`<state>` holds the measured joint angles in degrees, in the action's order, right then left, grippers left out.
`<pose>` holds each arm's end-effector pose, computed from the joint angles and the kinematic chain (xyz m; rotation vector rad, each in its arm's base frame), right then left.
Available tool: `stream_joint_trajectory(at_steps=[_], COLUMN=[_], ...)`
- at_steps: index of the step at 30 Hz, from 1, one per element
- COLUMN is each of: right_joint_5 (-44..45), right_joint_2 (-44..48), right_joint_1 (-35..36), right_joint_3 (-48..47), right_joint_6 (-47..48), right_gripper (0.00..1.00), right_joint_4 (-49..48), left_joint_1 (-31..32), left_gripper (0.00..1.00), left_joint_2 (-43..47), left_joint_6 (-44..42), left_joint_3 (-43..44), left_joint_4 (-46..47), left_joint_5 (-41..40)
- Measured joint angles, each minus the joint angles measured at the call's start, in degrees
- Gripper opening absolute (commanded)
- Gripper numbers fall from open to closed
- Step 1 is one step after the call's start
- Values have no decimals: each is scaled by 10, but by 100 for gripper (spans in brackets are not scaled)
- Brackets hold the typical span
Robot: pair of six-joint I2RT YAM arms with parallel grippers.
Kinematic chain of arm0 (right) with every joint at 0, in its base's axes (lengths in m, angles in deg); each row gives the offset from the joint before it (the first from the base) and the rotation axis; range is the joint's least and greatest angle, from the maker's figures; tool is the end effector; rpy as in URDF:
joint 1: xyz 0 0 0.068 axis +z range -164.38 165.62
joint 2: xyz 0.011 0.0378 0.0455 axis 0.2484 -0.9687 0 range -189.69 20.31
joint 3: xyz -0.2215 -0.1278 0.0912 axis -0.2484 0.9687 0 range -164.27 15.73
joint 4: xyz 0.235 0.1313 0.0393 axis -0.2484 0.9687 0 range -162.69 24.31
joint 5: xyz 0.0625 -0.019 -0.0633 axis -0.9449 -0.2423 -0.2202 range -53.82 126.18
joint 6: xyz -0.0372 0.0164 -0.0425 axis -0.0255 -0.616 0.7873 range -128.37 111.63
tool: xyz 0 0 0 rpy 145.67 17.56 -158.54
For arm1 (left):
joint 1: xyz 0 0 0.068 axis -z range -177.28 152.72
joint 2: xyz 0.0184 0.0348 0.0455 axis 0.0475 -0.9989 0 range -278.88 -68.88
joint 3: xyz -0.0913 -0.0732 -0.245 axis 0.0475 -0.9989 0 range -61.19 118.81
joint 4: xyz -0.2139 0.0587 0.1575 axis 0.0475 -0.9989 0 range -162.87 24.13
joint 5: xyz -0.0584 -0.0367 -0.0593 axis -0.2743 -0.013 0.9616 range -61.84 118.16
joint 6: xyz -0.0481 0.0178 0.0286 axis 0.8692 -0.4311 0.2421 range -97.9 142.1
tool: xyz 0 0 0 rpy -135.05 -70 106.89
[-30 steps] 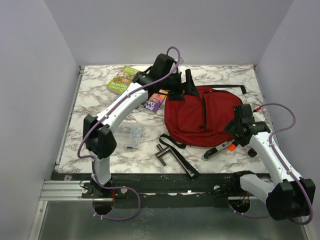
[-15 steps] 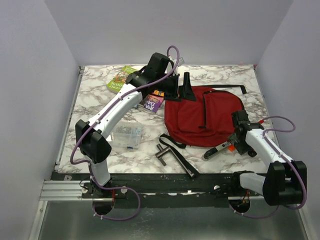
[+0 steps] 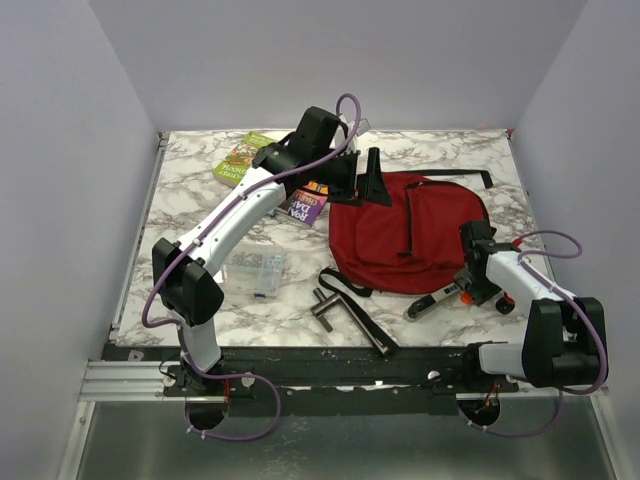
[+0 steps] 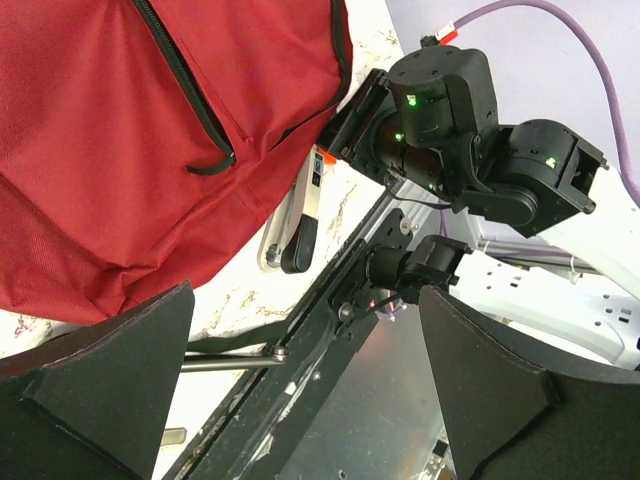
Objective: Pack the student bag
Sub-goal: Pick up the stationery from the center of the board.
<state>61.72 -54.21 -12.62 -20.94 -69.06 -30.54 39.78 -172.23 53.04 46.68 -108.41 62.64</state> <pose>0.2091 -0.0120 0.1459 1.3926 2.3549 -0.4062 0.3186 -0.2708 0.3819 0.4911 2.3797 -1.2730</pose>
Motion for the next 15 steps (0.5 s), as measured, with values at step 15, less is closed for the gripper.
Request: stream_joint_trajectory(at_steps=[15], right_joint_5=[-13], right_joint_2=[28], right_joint_1=[0], right_joint_3=[23], right_joint_6=[-15], right_gripper=[20], right_joint_4=[-32], left_joint_1=[-2], left_gripper=[97], left_joint_2=[-28], left_joint_6=[-3], left_joint_3=[0], left_joint_4=[0], left_joint_5=[8])
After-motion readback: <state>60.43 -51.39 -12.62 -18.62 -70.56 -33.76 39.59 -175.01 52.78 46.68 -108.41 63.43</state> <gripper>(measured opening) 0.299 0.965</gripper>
